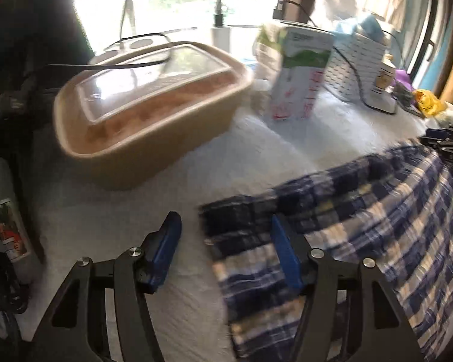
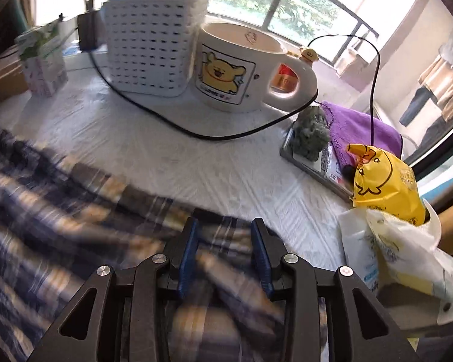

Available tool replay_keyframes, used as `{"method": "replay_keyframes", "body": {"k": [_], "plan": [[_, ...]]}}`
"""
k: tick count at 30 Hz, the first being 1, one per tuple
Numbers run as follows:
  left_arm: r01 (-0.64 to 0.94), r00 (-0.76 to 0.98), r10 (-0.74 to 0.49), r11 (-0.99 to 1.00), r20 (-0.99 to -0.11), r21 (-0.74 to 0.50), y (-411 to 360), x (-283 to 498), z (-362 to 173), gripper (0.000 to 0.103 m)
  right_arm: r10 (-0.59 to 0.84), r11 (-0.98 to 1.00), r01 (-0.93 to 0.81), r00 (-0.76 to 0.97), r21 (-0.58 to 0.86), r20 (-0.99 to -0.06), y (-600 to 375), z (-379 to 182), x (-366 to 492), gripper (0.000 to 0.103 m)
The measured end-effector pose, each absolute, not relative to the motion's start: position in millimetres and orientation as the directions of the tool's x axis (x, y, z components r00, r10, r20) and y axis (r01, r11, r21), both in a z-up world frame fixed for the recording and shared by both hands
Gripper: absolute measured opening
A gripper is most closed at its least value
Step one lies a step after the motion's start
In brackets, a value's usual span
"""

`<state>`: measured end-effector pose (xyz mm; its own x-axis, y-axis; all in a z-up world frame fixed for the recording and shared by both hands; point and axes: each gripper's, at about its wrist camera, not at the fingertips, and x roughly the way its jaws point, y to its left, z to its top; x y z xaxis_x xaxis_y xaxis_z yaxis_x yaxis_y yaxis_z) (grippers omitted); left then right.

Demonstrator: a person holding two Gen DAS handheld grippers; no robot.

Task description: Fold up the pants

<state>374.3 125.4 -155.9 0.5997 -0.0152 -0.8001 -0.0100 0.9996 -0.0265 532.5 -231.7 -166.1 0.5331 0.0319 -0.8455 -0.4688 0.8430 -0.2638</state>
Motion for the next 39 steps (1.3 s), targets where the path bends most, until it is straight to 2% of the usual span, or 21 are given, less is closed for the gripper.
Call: {"method": "replay_keyframes", "body": {"k": [4,8,11,13,16,17,22,27,34,39], "plan": [[-0.055,0.623,-0.009,0.997,-0.782,-0.056,138.7,360.1,-142.2,0.062,0.074,0.866,-0.445,0.566,-0.228,-0.821,-224.9,-143.4,524.2,0.038],[0.006,0.674,-0.069,0.996,-0.736,-0.088,132.2,333.5,-121.6,0.062,0.214,0.834,-0.533,0.549,-0.141,-0.808,-204.6,-124.2,489.3,0.038],[0.06,0.654,-0.105,0.994,-0.749,-0.087,114.9,325.5,-123.9,0.062,0.266,0.802,-0.588,0.512,-0.107,-0.817,-182.2,-131.2,466.5,0.038],[0.086,0.634,-0.117,0.993,-0.765,-0.081,104.6,323.0,-131.9,0.062,0.265,0.792,-0.602,0.49,-0.103,-0.83,-169.3,-144.1,458.3,0.038],[0.053,0.579,-0.062,0.998,-0.813,-0.038,94.9,327.8,-158.9,0.062,0.239,0.797,-0.597,0.45,-0.09,-0.86,-157.5,-168.2,459.5,0.038],[0.056,0.598,-0.055,0.998,-0.8,-0.027,94.6,326.8,-160.3,0.063,0.249,0.802,-0.591,0.464,-0.088,-0.85,-157.9,-168.1,459.1,0.037],[0.014,0.596,-0.006,1.0,-0.803,0.003,104.5,324.0,-156.6,0.065,0.239,0.813,-0.576,0.471,-0.09,-0.849,-165.3,-162.8,449.3,0.038],[-0.05,0.59,-0.004,0.998,-0.807,-0.042,135.4,303.1,-144.2,0.065,0.241,0.835,-0.544,0.496,-0.082,-0.834,-189.6,-157.6,419.8,0.038],[-0.006,0.604,-0.111,0.99,-0.789,-0.143,126.7,238.2,-127.3,0.065,0.313,0.848,-0.529,0.528,-0.017,-0.789,-221.1,-147.2,369.2,0.04],[0.072,0.585,-0.206,0.977,-0.785,-0.203,91.9,196.2,-129.1,0.065,0.299,0.855,-0.519,0.505,-0.008,-0.81,-217.9,-166.2,348.3,0.041]]}}
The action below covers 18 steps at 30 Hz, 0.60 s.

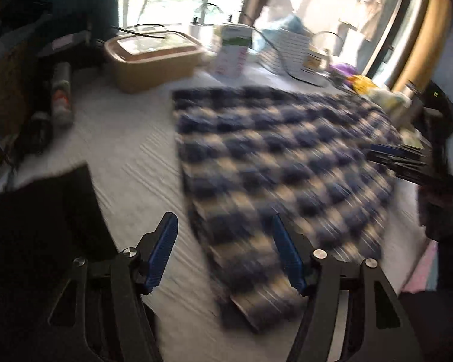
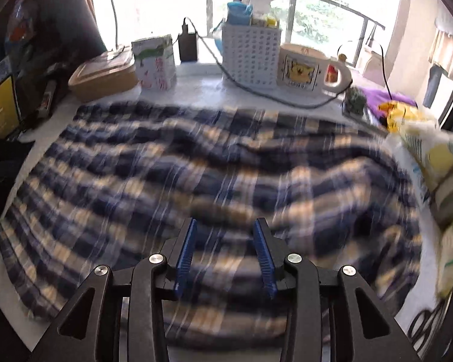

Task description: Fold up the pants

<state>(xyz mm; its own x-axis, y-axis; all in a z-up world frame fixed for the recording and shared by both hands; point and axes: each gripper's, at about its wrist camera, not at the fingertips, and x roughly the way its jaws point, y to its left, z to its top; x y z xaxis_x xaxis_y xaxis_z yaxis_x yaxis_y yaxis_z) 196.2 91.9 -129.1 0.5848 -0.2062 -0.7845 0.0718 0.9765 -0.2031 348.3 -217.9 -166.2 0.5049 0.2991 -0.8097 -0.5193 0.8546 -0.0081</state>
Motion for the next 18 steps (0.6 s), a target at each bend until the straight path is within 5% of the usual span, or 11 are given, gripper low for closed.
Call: {"method": "replay_keyframes", "body": {"k": [4,9,18], "plan": [[0.073,0.554,-0.218,0.974,-0.803,-0.214,75.4,176.3,-139.2,0.065,0.284,0.87,-0.494,0.498,0.002,-0.819,-223.9,-180.6,342.3,0.041],[0.075,0.597,-0.03,0.997,-0.802,0.018,57.3,155.4,-159.4,0.059,0.277,0.874,-0.486,0.526,-0.016,-0.804,-232.9,-180.8,325.2,0.043],[0.043,0.612,-0.015,0.999,-0.791,0.014,72.1,146.3,-159.6,0.058,0.274,0.868,-0.494,0.556,-0.046,-0.784,-254.9,-180.7,294.6,0.046]]}}
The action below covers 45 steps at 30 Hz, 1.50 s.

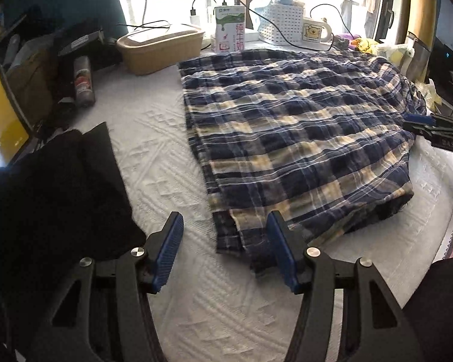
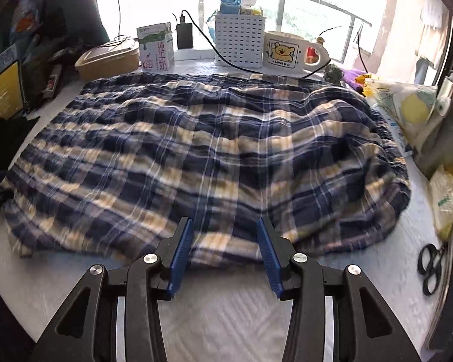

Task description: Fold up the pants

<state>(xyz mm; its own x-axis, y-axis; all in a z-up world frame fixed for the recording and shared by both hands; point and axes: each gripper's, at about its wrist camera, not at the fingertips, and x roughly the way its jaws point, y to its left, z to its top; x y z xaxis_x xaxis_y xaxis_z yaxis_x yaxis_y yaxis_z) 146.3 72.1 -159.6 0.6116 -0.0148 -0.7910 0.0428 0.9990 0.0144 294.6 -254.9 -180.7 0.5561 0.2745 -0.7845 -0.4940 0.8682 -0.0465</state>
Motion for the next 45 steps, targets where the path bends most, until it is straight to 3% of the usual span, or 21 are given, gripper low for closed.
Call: {"method": "replay_keyframes", "body": {"k": [5,10,16,23,30,39,45], "plan": [[0.011,0.589,-0.033,0.999,-0.807,-0.033,82.0,142.9,-152.9,0.057,0.233,0.891,-0.451,0.542,-0.046,-0.807,-272.6,-182.3,283.5,0.062],[0.043,0.668,-0.15,0.986,-0.729,-0.164,73.2,145.9,-116.5,0.057,0.25,0.912,-0.41,0.573,-0.009,-0.781,-296.4,-169.1,274.3,0.062],[0.193,0.649,-0.267,0.963,-0.712,-0.186,5.8,189.2,-113.0,0.058,0.308,0.904,-0.428,0.633,0.011,-0.711,-282.9,-143.6,283.2,0.062],[0.25,0.554,-0.226,0.963,-0.801,-0.099,-47.3,212.7,-156.3,0.057,0.289,0.883,-0.466,0.627,-0.052,-0.723,-251.0,-165.2,301.3,0.062],[0.287,0.573,-0.2,0.957,-0.795,-0.034,-43.3,194.9,-163.8,0.058,0.299,0.868,-0.496,0.551,-0.018,-0.779,-259.4,-181.2,303.8,0.061],[0.254,0.552,-0.217,0.963,-0.805,-0.085,-15.3,190.5,-145.7,0.058,0.328,0.888,-0.456,0.531,0.062,-0.781,-295.0,-178.9,283.7,0.062],[0.146,0.636,-0.133,0.988,-0.76,-0.051,22.3,205.4,-117.7,0.058,0.281,0.943,-0.314,0.583,0.108,-0.762,-341.5,-164.5,293.3,0.063]]}}
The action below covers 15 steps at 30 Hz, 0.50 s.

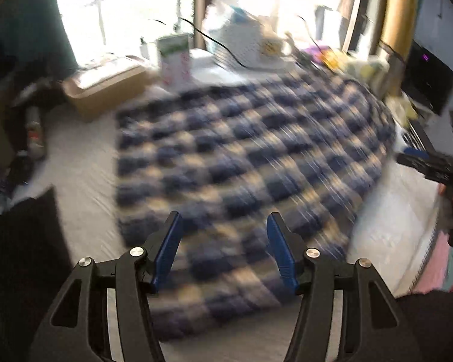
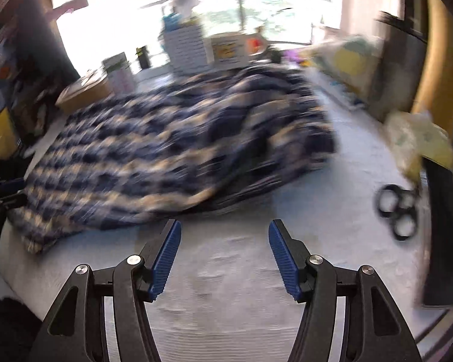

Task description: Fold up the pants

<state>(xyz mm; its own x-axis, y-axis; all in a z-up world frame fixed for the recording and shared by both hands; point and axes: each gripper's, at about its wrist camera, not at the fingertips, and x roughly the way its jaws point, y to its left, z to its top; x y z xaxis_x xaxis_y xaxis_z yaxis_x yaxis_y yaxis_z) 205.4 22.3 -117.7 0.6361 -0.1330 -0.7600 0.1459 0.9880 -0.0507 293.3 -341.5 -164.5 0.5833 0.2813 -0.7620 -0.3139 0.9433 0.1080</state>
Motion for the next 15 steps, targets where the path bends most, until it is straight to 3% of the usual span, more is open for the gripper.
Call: {"method": "replay_keyframes", "body": {"k": [15], "plan": [[0.061,0.648,-0.1,0.995,-0.755,-0.079,57.1,247.3,-112.4,0.058,0.379,0.918,-0.12,0.552,0.379,-0.743,-373.2,-173.8,370.9,0.065]]}}
